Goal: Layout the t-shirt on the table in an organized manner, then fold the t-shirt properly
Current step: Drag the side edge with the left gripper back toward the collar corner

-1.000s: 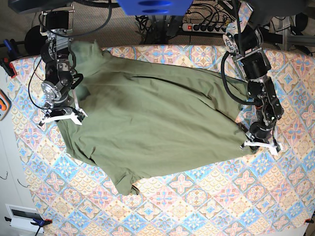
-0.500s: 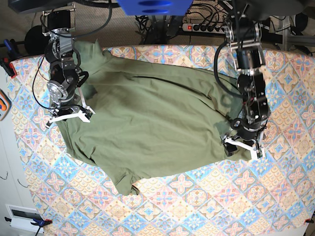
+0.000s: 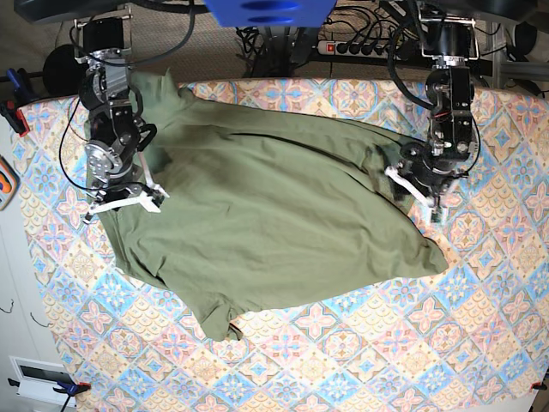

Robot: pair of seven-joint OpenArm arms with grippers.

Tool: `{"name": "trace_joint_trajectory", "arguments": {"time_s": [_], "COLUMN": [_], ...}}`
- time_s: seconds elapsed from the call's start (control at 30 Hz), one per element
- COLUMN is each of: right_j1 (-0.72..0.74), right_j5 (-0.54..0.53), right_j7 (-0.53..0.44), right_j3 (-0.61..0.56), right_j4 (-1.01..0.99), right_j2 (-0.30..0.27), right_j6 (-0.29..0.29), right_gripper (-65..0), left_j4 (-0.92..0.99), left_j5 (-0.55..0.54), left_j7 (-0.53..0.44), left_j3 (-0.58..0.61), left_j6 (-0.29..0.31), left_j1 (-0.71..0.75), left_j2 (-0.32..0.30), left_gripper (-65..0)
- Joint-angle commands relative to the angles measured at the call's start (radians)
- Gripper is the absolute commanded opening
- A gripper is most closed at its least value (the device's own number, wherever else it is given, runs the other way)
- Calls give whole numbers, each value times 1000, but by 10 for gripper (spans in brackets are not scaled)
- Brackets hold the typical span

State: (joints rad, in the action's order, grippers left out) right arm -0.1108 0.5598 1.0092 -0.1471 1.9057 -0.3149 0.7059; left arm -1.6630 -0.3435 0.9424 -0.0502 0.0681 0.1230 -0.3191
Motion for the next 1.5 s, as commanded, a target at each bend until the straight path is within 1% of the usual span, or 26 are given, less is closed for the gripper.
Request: {"name": "trace_joint_trajectory", "arguments": {"time_s": [0.0, 0.07, 0.17, 0.3, 0.33, 0.43, 0.63, 0.87, 1.0, 1.13, 1.23, 1.37, 1.47], "right_j1": [13, 13, 13, 13, 13, 13, 13, 7, -39, -42, -42, -43, -53], "right_j5": [9, 9, 9, 9, 9, 9, 9, 9, 9, 9, 9, 9, 9], "right_j7": [-3, -3, -3, -5, -5, -5, -5, -5, -11, -54, -53, -53, -53], "right_j3": [5, 5, 5, 5, 5, 5, 5, 5, 7, 10, 10, 10, 10], "right_j4": [19, 19, 19, 19, 19, 19, 19, 19, 19, 19, 21, 39, 42], "right_j2": [-10, -10, -10, -10, -10, -10, -10, -10, -10, -10, -10, -10, -10], "right_j6": [-8, -8, -8, -8, -8, -8, -8, -8, -8, -8, -8, -8, -8], "right_gripper": [-545, -545, -545, -545, -545, -545, -545, -545, -545, -545, -545, -545, -545], "left_j4": [4, 45, 79, 80, 80, 67, -29, -38, -35, -33, -45, -168, -222], "left_j5": [-9, -7, -7, -7, -9, -12, -10, -10, -10, -9, -18, -19, -62], "left_j7": [-7, -4, 28, 51, 53, 51, 50, 48, 46, -9, -56, -181, -213], "left_j3": [13, 22, 23, 57, 63, 75, 69, 74, 75, 75, 74, 68, 43], "left_j6": [3, 3, 5, 5, 5, 5, 2, 0, 0, -1, -1, -1, -3], "left_j1": [-7, -3, 17, 103, 132, 205, 356, 444, 513, 573, 614, 669, 683], "left_j2": [-8, -10, -8, -16, -28, -38, -38, -35, -27, -13, -12, -10, 24], "left_gripper": [-419, -447, -457, -461, -462, -463, -464, -464, -465, -465, -465, -465, -465]}}
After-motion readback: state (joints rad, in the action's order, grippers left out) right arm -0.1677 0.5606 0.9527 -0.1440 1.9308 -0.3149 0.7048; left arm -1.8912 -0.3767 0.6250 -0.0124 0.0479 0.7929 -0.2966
